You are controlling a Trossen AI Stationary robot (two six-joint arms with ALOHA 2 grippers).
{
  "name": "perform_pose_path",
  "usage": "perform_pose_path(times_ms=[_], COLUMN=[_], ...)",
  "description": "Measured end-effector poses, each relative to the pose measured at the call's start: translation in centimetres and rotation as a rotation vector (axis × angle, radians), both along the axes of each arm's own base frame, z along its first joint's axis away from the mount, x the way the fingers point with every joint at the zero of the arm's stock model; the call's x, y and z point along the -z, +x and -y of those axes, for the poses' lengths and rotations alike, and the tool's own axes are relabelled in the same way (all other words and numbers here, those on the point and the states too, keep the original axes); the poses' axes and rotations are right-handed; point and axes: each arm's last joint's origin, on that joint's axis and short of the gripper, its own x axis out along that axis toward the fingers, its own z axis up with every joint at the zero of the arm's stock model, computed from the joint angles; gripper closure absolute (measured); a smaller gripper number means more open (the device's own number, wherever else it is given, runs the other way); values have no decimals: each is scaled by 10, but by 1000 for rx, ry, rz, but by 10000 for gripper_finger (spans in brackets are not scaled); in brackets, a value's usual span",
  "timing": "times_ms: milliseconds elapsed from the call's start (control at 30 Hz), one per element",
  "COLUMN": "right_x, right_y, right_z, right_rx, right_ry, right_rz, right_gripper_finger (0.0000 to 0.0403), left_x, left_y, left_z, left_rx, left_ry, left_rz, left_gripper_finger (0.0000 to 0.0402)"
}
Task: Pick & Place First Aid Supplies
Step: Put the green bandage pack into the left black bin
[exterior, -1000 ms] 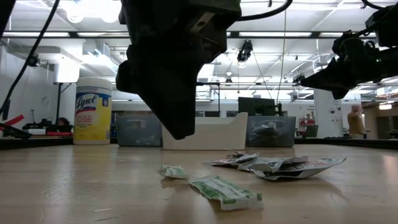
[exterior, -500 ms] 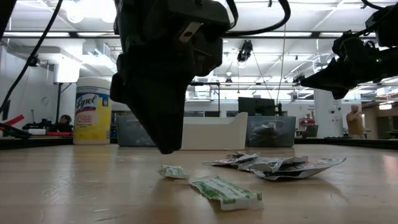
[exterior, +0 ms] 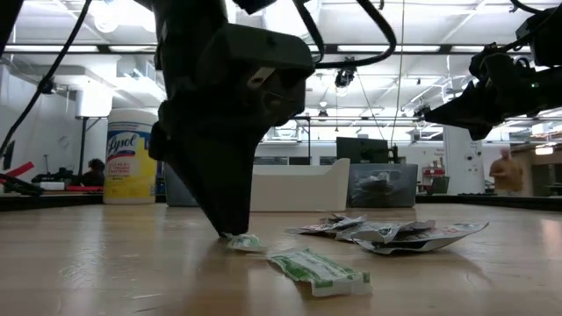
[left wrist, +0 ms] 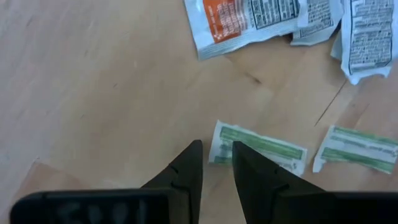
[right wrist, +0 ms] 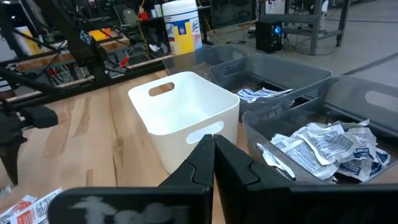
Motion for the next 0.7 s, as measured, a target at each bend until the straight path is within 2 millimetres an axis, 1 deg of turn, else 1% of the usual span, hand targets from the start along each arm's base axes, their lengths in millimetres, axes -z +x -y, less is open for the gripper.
perform_pose_path(times_ms=[200,367,533,700], right_x=[0,0,0,0], right_y=[0,0,0,0], right_z=[0,0,0,0], right_rx=[0,0,0,0], right_ry=[0,0,0,0], right_rz=[0,0,0,0], right_gripper_finger=[394,394,394,394], left_x=[14,21,26,29], left_y=[-6,-11,-14,-23], left_z=[-4,-6,-8,-16], left_rx=[-43,-80,-84,-107], left_ry=[-13,5,55,168], left_rz=[6,-13,-20,-102], left_gripper_finger=[316,324,350,390])
